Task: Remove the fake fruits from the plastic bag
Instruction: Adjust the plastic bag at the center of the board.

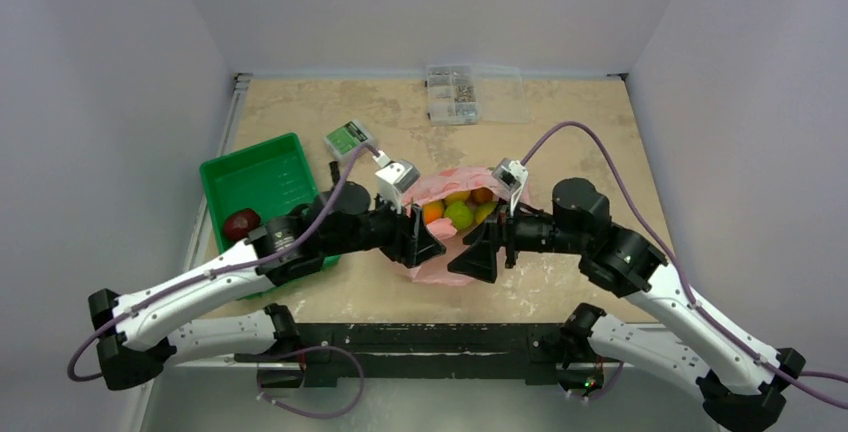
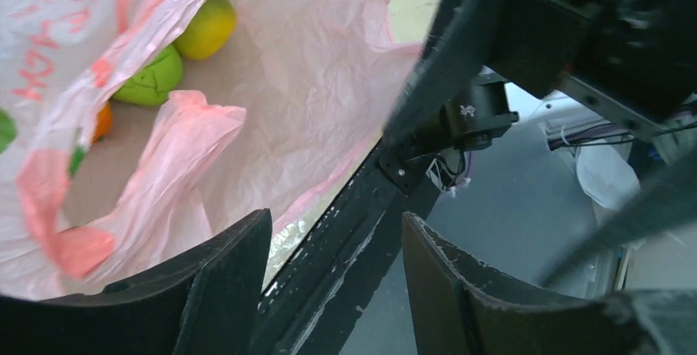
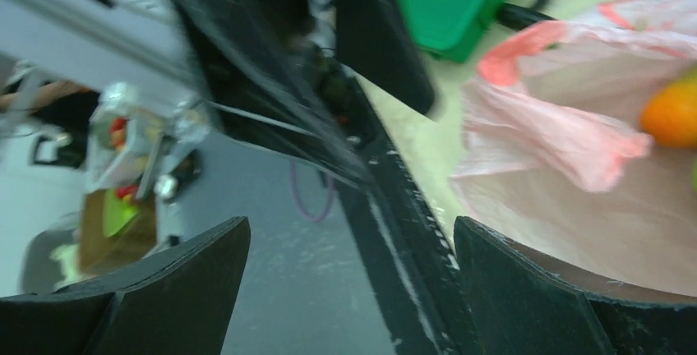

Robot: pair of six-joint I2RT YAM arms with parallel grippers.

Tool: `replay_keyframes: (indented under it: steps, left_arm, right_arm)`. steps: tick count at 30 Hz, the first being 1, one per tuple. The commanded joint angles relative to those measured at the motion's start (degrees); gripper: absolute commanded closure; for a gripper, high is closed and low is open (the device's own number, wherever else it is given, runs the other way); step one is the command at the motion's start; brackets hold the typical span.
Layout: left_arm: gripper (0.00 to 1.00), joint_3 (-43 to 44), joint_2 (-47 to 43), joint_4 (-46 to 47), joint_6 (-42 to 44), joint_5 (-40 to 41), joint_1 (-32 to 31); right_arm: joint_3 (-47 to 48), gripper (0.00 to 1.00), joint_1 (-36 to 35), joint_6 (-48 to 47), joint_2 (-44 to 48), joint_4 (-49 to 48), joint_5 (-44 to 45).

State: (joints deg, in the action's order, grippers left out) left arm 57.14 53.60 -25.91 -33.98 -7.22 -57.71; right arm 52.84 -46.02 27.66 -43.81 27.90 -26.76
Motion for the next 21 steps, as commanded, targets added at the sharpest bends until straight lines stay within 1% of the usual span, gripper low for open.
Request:
replay_keyframes:
  steps: [1, 2, 4, 5, 8, 9, 11, 13, 15, 18, 19, 21]
  left_arm:
    - [0.44, -2.8, 5.9, 10.5, -8.0, 9.5, -4.9]
    - [0.45, -4.1, 6.9, 13.4, -9.4, 10.2, -5.6]
    - [0.47, -5.8, 9.3, 18.0, -11.2, 11.3, -6.4]
    - [0.48, -6.1, 10.3, 18.5, -12.4, 12.9, -6.6]
    - [0.49, -6.8, 13.5, 17.0, -13.2, 19.1, -7.1]
    - [0.49, -7.3, 14.5, 16.0, -13.8, 20.8, -7.0]
    - [0.49, -8.4, 16.8, 15.0, -13.1, 23.8, -6.9]
    - [0.49, -9.1, 19.6, 12.0, -12.8, 26.4, -5.4]
    - [0.49, -10.1, 22.2, 9.1, -12.3, 24.7, -1.8]
    - [0.49, -11.8, 23.9, 7.5, -9.0, 22.7, 2.4]
    - [0.49, -11.7, 24.4, 5.7, -8.4, 23.4, 3.3]
    - [0.5, -11.4, 23.9, 2.4, -6.9, 26.1, 3.6]
  right_arm:
    - [-0.3, 0.05, -0.3, 7.2, 1.5, -14.4, -14.0]
    - [-2.0, 0.05, -0.2, 10.2, 2.3, -19.1, -16.4]
    - [-6.4, 0.04, -0.2, 16.0, 3.8, -28.5, -18.4]
    - [-7.8, 0.04, -0.2, 17.0, 4.2, -30.6, -19.0]
    - [-10.6, 0.04, -0.2, 15.5, 4.6, -29.0, -18.5]
    - [-11.3, 0.04, -0.2, 14.2, 4.7, -27.2, -17.3]
    - [-12.5, 0.03, -0.2, 10.4, 4.9, -20.8, -11.8]
    - [-15.3, 0.02, -0.2, 7.5, 5.1, -18.8, -9.6]
    - [-19.4, 0.01, -0.2, 7.1, 4.3, -20.5, -9.4]
    - [-24.1, 0.01, -0.3, 6.8, 1.0, -25.1, -12.6]
    - [-25.7, 0.01, -0.4, 8.5, 0.0, -28.0, -14.4]
    - [-27.9, 0.01, -1.0, 10.6, -0.8, -32.6, -13.8]
